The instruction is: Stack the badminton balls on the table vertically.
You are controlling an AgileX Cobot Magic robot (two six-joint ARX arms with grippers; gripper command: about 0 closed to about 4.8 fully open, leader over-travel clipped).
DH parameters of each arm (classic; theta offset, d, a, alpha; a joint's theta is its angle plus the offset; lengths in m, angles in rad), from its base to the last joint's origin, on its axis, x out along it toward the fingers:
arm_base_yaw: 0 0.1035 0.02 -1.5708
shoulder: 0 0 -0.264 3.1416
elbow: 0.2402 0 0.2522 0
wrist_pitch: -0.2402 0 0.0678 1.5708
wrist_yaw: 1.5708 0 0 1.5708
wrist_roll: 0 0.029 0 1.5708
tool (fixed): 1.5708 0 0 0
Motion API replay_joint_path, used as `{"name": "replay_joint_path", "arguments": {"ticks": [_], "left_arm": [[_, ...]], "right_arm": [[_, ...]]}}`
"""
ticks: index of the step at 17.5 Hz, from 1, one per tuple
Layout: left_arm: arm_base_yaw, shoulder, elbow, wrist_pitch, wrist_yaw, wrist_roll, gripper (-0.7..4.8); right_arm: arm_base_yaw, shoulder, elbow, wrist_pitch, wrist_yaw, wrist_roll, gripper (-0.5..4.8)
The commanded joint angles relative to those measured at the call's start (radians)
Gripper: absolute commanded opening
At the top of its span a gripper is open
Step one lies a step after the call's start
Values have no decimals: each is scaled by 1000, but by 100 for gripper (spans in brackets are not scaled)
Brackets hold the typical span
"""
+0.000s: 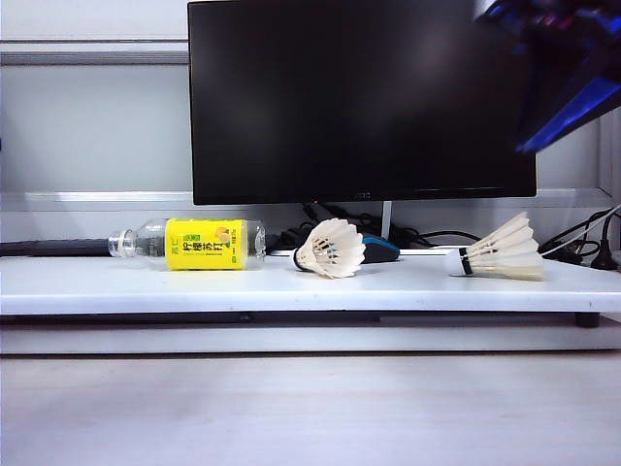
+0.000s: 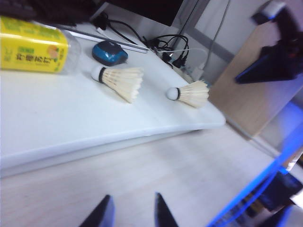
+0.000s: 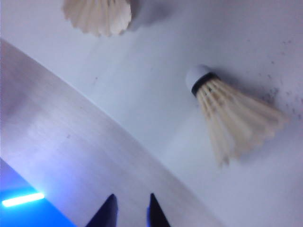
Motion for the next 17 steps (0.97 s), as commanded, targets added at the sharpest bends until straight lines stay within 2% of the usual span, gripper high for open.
{"name": "replay_joint_path", "arguments": {"ticks": [1,2,5,9,11,12,17], "left_arm": [[-2,-3,3,11,69,-23,139],[-2,-3,7,10,70,-26,157],[-22,-3,27,18,59,-26,158],[-110,-3,73,19,-21,-25,166],[-171,-2,98,17,-55,-24,169],[-191,0,104,18,-56,-22,187],[-295,67,138,-24,-100,25,192]], "right_arm": [[26,111,125,-70,37,-93,90],[34,143,166,-91,65,-127,90],[63,181,223,-111,157,-247,100],[115,186,224,-98,227,-415,129],[147,197,224,-85,258,-444,184],[158,204,224,-81,270,-459,191],[176,286,224,-78,303,-484,191]]}}
